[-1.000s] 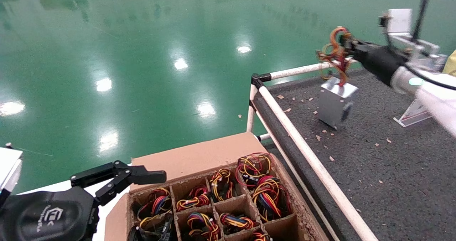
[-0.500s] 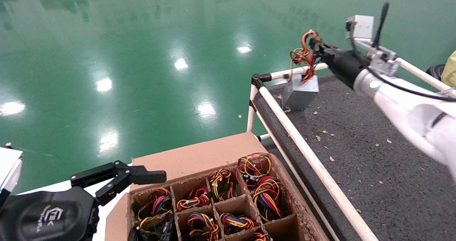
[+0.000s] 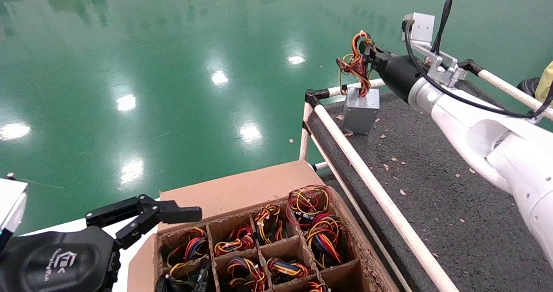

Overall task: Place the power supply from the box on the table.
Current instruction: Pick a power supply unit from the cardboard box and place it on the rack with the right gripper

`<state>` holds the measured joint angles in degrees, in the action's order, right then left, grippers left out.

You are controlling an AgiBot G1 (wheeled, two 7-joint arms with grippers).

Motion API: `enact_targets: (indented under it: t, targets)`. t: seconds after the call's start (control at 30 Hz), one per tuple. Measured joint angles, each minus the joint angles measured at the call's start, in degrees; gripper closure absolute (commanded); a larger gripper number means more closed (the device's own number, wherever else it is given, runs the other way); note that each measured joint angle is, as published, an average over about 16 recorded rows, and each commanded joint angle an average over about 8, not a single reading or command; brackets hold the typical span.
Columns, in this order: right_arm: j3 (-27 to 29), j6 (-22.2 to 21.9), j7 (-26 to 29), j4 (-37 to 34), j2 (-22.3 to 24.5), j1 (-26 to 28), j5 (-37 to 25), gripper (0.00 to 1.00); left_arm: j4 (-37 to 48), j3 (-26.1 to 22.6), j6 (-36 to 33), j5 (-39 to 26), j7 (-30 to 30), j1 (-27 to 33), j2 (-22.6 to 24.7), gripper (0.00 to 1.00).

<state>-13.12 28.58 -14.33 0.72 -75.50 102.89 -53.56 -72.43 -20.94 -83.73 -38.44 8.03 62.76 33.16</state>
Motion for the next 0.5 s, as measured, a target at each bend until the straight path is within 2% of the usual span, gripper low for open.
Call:
enact_targets:
  t: [0.43,0.5]
  targets:
    - [0.06,-0.83,0.24,-0.9,-0.23,-0.32,0.1,1.0,0.0,-0.01,0.0,0.0,0.0,0.0,0.0,0.0]
    - [-0.01,-1.04,0.26,-1.02,-0.2,-0.49,-0.01,0.9,0.0,-0.01,0.0,0.01,0.0,0.0,0.0,0.0]
